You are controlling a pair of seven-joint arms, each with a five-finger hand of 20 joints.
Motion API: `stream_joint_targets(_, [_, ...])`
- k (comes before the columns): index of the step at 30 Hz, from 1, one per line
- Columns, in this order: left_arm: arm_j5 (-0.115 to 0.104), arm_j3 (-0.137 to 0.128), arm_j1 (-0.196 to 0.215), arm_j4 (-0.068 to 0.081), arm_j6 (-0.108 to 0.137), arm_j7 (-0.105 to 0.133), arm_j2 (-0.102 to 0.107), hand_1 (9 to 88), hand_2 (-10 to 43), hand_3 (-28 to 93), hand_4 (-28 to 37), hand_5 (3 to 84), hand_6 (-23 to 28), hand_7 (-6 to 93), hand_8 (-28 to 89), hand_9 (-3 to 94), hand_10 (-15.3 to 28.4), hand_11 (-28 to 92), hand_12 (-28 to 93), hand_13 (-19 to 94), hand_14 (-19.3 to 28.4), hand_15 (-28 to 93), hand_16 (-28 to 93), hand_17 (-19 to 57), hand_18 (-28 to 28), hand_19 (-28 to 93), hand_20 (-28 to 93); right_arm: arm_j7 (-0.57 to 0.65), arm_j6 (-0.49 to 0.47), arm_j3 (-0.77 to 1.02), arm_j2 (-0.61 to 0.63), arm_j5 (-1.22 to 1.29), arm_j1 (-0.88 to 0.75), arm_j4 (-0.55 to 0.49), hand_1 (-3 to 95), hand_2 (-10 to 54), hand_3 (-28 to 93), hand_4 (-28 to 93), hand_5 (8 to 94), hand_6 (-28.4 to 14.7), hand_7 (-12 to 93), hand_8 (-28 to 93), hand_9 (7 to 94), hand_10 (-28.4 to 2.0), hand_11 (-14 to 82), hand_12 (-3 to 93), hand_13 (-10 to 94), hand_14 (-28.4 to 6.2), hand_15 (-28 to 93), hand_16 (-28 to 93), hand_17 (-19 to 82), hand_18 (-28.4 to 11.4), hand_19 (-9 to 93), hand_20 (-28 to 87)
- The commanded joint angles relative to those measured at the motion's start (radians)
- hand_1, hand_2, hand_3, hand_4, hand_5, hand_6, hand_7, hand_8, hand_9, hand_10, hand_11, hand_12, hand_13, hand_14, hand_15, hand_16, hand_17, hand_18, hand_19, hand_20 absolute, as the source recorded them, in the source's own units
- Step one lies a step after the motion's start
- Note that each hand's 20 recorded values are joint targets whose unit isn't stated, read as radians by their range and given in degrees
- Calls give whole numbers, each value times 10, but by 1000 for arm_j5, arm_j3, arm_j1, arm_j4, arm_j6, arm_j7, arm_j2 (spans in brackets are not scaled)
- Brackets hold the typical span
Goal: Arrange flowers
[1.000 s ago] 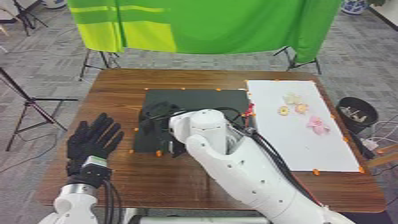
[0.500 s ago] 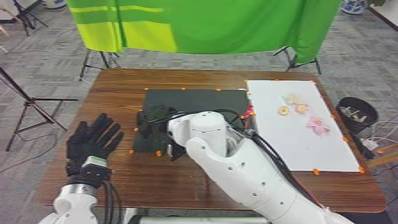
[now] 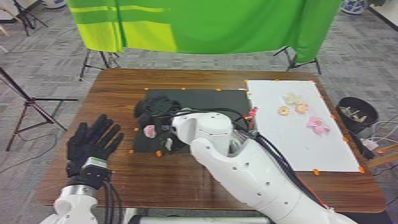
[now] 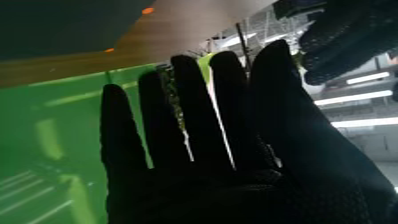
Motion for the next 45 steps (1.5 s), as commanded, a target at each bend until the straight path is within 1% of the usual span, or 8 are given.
stream_joint_targets(1, [-7, 9, -1, 1, 4, 8, 0, 273, 158, 708, -283, 455, 101, 147, -78, 350, 156, 279, 136, 258, 173, 472, -61, -66, 166, 417, 171, -31, -202, 11, -62, -131, 31, 64, 234, 217, 930, -158, 459, -35, 132, -128, 455, -108, 58, 115, 255, -130, 49, 219, -16, -171, 292, 116])
stream_joint_targets(12, [-5, -2, 12, 0, 0, 3, -8, 273, 158, 707, -283, 455, 101, 147, -78, 351, 156, 280, 135, 258, 173, 471, -61, -66, 166, 417, 171, -10, -158, -15, -25, -117, 14, 39, 244, 222, 918, -166, 508, -20, 139, -125, 491, -94, 74, 114, 251, -123, 37, 217, -32, -165, 292, 108])
stream_joint_targets(22, [-15, -10, 22, 1, -3, -10, -22, 273, 158, 707, -283, 456, 102, 147, -77, 351, 156, 279, 135, 258, 173, 471, -61, -66, 166, 417, 171, -23, -121, 4, 7, -46, -15, -17, 241, 220, 921, -164, 525, 6, 222, -153, 426, -124, 54, 113, 248, -133, 40, 215, -18, -164, 293, 108])
stream_joint_targets(27, [10, -26, 28, 4, -30, -30, -45, 272, 158, 708, -283, 455, 102, 146, -77, 350, 156, 278, 135, 257, 173, 471, -61, -66, 166, 417, 171, 92, 68, 61, 135, 62, -85, -151, 245, 168, 915, -181, 425, 27, 203, -151, 363, -131, 55, 120, 201, -145, 10, 233, -31, -171, 300, 109])
stream_joint_targets(30, [26, -29, 33, 5, -52, -33, -44, 273, 157, 707, -283, 454, 101, 146, -77, 350, 156, 277, 134, 257, 173, 469, -62, -66, 166, 417, 171, 195, 175, 158, 238, 119, -174, -248, 252, 102, 884, -220, 385, -5, 187, -141, 352, -133, 62, 123, 225, -152, 10, 248, -11, -178, 329, 113])
stream_joint_targets(34, [31, -43, 56, -5, -59, -17, -47, 272, 156, 706, -283, 450, 99, 143, -78, 349, 155, 269, 130, 257, 168, 451, -64, -66, 166, 414, 169, 288, 149, 329, 359, 136, -277, -310, 260, 32, 854, -245, 377, -24, 166, -131, 353, -145, 61, 122, 240, -159, 17, 246, 12, -183, 342, 118])
stream_joint_targets(39, [27, -58, 79, -21, -46, 13, -44, 272, 155, 703, -283, 449, 99, 139, -76, 349, 153, 263, 130, 259, 167, 445, -61, -66, 165, 410, 167, 413, 186, 518, 478, 179, -413, -345, 269, -86, 827, -258, 397, -37, 140, -118, 362, -159, 52, 125, 244, -167, 25, 239, 33, -192, 344, 131])
stream_joint_targets(45, [6, -53, 66, -22, -34, 48, -37, 272, 155, 704, -283, 451, 99, 140, -75, 352, 153, 264, 133, 261, 168, 449, -58, -66, 166, 411, 168, 499, 276, 609, 552, 195, -509, -354, 310, -95, 840, -267, 416, -48, 135, -114, 371, -161, 52, 124, 251, -171, 28, 233, 51, -191, 343, 135])
